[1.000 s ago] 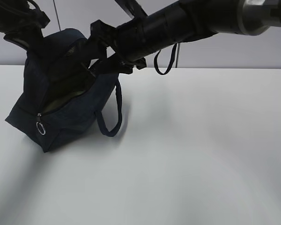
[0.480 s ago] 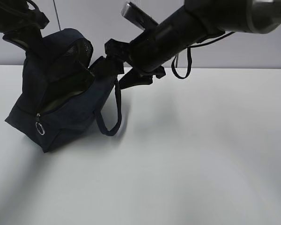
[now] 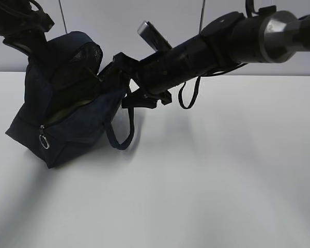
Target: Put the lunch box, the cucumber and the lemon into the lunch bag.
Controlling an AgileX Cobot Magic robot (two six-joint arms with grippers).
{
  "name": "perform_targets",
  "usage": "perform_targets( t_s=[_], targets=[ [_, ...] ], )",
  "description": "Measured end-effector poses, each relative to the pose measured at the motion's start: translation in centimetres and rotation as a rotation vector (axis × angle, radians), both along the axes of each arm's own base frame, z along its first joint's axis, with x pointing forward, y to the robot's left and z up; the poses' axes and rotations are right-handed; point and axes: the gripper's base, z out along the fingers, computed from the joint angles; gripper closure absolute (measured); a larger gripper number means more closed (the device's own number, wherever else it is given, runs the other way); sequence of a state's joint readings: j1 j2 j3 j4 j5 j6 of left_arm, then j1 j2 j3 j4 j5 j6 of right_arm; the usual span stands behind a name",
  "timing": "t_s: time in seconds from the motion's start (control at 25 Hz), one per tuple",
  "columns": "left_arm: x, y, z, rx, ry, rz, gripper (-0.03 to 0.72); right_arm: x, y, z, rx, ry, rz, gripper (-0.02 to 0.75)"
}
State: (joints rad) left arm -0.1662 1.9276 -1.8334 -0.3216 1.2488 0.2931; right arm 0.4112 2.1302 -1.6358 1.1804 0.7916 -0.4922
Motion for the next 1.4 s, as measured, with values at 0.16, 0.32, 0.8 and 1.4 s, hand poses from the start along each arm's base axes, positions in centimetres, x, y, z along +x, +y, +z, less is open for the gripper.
perform_targets(
  t_s=[0.16,0.32,0.8,1.4],
  targets=[
    [0.0,0.0,0.0,0.0,-0.001,-0.001,0.685,0.5,0.2,-1.6,0.017,0.032,-0.026,0.223],
    [0.0,0.0,0.0,0.0,-0.001,-0.001,0.685,0.8,0.3,-2.6,0.021,0.051,-0.044,0.229],
    [0.0,-0.2,0.1,-0.021,0.003,-0.001,0.685,0.8,0.3,-3.1,0.024,0.064,-0.03,0.645],
    [-0.3,-2.3,0.8,-0.237,0.036,-0.007,0.685,0.7,-5.2,2.6,0.003,-0.02,0.041,0.733]
  ],
)
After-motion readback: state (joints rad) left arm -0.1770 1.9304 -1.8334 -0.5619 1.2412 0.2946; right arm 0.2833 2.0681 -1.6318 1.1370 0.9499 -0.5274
